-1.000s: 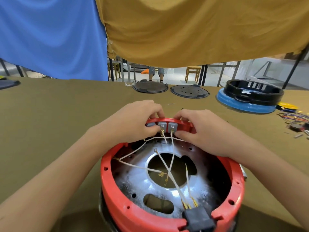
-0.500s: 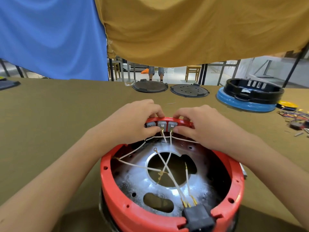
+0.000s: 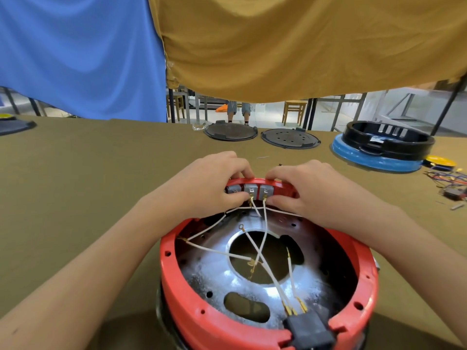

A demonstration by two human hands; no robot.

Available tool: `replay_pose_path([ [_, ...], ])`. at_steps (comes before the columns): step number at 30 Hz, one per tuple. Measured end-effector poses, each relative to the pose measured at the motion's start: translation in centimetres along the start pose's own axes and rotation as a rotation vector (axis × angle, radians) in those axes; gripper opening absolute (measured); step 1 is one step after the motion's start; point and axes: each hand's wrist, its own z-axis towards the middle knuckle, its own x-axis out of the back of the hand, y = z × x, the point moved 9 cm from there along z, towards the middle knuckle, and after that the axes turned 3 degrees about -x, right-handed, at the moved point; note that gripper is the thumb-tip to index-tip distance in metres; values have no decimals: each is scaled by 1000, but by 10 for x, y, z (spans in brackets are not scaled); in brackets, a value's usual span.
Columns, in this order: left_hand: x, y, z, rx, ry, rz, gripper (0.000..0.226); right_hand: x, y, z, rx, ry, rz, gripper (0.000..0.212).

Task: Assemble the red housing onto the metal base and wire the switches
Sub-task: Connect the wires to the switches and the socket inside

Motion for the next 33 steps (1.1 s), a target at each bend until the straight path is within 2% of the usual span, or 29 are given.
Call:
replay_pose_path([
  [6,0,0,0,7,4,-2,27,4,-1,-1,29,48,6,34],
  [8,1,0,-1,9,8,-24,27,13,-6,-5,102,118,21,36],
  [9,1,0,-1,10,10,-33,27,16,-11,-5,157,134,10,30],
  [12,1,0,-2,16,7,-43,28,14,-25,-5,306,55,-35,12],
  [15,2,0,-3,17,7,-50,27,7,-33,-2,374,0,-115,12],
  [21,1,-1,-1,18,5,-53,26,6,-34,0,400,-12,-124,14],
  [33,2,0,-3,22,12,-82,26,8,-22,-1,324,-21,-44,18],
])
